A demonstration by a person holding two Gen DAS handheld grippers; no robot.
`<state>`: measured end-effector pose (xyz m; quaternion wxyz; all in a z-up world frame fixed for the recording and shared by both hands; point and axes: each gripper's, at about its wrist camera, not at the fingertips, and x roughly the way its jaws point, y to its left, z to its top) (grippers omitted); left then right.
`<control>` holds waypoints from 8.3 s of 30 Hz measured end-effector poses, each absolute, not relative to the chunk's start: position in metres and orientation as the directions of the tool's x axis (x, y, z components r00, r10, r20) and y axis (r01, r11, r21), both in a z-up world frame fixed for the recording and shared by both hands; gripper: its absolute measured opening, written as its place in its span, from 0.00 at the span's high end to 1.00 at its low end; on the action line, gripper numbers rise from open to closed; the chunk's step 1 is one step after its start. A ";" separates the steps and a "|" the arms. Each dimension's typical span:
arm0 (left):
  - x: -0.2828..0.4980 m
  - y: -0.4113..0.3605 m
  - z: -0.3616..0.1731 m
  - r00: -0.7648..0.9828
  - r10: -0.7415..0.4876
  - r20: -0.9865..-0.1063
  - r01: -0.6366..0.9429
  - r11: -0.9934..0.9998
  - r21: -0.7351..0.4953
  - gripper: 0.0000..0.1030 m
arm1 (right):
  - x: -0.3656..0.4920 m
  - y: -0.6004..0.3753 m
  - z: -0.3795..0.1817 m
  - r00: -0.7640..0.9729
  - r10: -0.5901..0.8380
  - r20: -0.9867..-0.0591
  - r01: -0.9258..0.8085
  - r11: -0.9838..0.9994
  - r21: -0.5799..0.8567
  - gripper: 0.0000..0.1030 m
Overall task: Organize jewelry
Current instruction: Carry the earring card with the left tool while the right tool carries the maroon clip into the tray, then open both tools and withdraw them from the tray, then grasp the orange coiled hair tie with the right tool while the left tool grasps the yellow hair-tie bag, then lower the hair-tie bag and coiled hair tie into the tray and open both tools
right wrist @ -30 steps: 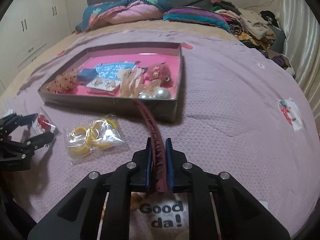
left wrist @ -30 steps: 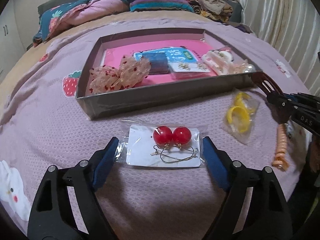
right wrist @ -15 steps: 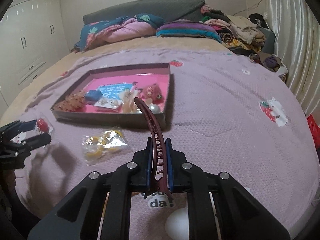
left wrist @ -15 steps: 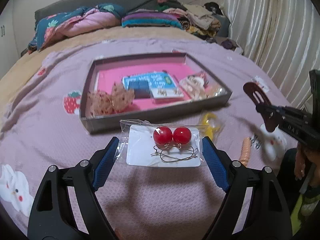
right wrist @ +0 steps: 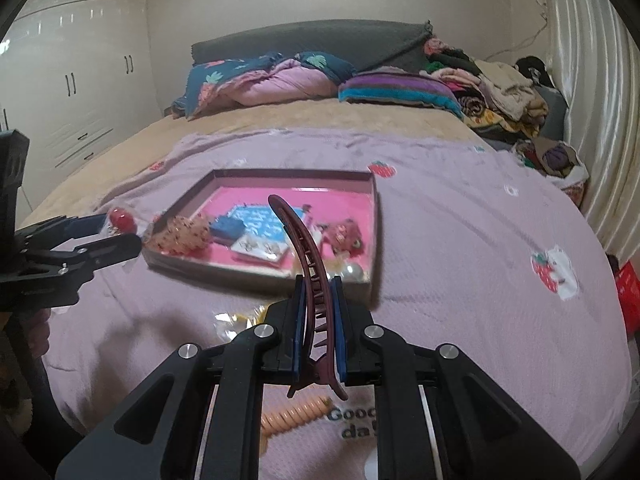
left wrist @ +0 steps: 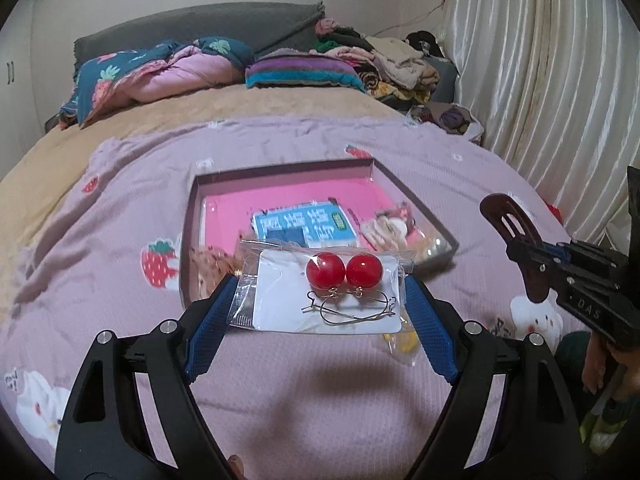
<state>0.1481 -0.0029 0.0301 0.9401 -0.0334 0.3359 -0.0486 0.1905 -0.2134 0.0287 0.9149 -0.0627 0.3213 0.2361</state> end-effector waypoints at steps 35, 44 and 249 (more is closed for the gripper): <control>0.229 0.009 -0.006 0.724 -0.098 -0.683 0.076 0.995 -0.062 0.27 | 0.292 -0.166 0.036 0.699 0.384 -0.603 -0.458 0.888 0.036 0.89; 0.239 0.010 -0.028 0.687 -0.103 -0.719 0.067 0.995 -0.078 0.26 | 0.322 -0.154 0.000 0.646 0.347 -0.679 -0.434 0.900 0.047 0.89; 0.235 0.046 -0.041 0.681 -0.084 -0.727 -0.012 0.992 -0.127 0.64 | 0.299 -0.104 -0.024 0.521 0.427 -0.739 -0.522 0.845 0.120 0.83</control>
